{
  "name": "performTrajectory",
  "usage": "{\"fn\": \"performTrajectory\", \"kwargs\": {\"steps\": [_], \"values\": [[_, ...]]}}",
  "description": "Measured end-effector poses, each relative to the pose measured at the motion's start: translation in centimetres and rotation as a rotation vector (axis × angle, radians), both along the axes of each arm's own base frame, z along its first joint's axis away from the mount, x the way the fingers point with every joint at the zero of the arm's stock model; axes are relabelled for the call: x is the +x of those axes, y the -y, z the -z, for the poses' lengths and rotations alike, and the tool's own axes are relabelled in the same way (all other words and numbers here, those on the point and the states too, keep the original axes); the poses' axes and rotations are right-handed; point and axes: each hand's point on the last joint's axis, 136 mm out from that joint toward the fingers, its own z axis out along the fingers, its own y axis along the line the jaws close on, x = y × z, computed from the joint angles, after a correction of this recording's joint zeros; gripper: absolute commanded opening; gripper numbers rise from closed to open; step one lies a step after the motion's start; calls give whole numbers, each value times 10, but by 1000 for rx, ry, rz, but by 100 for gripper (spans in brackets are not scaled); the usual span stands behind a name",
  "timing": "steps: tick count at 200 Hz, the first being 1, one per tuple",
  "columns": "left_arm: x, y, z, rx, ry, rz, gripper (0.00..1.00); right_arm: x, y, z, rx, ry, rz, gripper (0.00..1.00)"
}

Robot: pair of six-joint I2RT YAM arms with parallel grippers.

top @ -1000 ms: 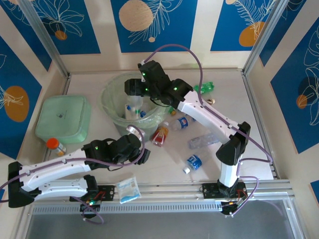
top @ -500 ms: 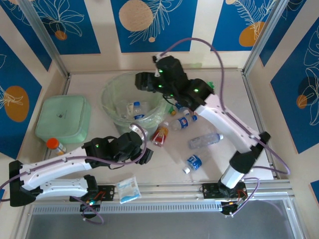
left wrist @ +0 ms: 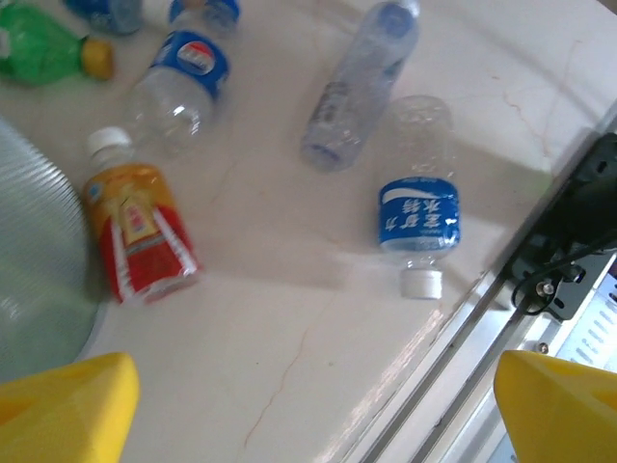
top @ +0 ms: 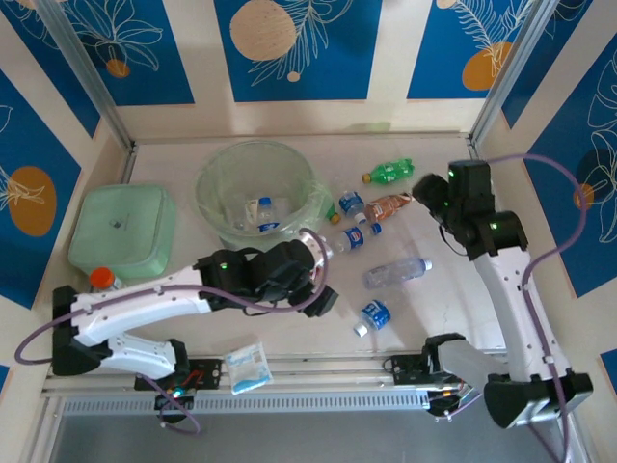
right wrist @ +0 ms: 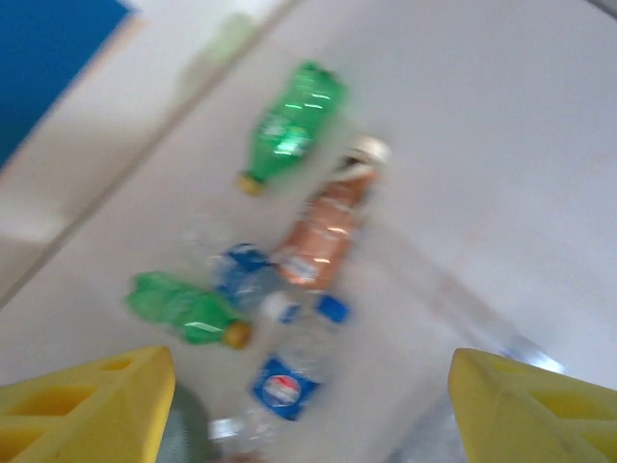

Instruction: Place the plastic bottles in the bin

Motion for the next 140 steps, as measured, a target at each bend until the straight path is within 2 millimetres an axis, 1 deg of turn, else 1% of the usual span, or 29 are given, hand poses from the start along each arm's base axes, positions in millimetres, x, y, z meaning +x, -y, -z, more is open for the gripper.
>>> {"fn": "performTrajectory", "kwargs": {"steps": [16, 34, 46, 61, 85, 118, 140], "values": [[-2, 22, 6, 23, -5, 48, 99, -14, 22, 35, 42, -83, 83, 76], [-4, 46, 19, 56, -8, 88, 99, -26, 32, 66, 97, -155, 123, 76], [-5, 59, 32, 90, -15, 109, 99, -33, 35, 80, 127, -188, 142, 76], [-8, 74, 51, 136, -24, 130, 99, -38, 37, 91, 156, -208, 154, 76], [-15, 97, 82, 203, -39, 164, 100, -42, 38, 102, 207, -206, 164, 76], [-21, 113, 117, 277, -51, 196, 98, -48, 35, 127, 267, -240, 163, 76], [-20, 120, 131, 298, -59, 202, 93, -52, 30, 138, 287, -260, 153, 76]]}}
